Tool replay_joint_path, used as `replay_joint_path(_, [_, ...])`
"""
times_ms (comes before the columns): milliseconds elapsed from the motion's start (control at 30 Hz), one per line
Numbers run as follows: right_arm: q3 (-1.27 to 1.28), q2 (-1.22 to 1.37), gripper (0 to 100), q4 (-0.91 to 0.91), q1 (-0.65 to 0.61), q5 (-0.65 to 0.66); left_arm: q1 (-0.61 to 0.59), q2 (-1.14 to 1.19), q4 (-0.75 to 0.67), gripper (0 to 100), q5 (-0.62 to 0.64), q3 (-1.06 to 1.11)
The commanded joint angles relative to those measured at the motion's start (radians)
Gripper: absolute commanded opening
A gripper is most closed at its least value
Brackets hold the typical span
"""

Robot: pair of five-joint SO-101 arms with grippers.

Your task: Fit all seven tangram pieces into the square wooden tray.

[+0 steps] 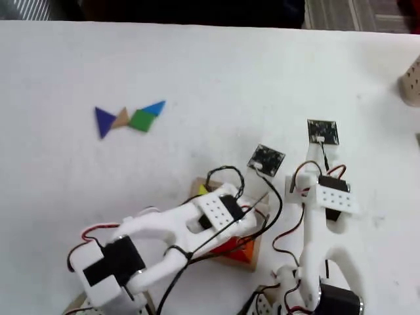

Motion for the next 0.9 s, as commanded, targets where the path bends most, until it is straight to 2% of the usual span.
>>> replay_joint_path(0, [-0.037, -0.024, 1.8, 0.002, -0.013, 0.008, 0.013, -0.019, 0.017, 2, -0.012, -0.037])
replay_joint_path(100, [-0.037, -0.024, 1.8, 0.002, -0.013, 0.008, -0.008, -0.084, 0.02, 2, -0.009, -0.034])
replay_joint_path(367, [-0.037, -0.024, 1.8, 0.002, -0.013, 0.008, -0.127, -0.232, 0.157, 2, -0.008, -0.006])
replay_joint_path(500, [-0.037, -0.024, 1.8, 0.002, -0.013, 0.008, -0.174, -0.229, 0.049, 2, -0.012, 0.114])
replay_joint_path(633, [-0.037, -0.024, 1.8, 0.002, -0.013, 0.008, -0.122, -0.237, -0.075, 2, -0.012, 0.204])
replay_joint_path(867, [-0.037, -0.024, 1.8, 0.002, -0.013, 0.008, 0.028, -0.231, -0.081, 2, -0.006, 0.209])
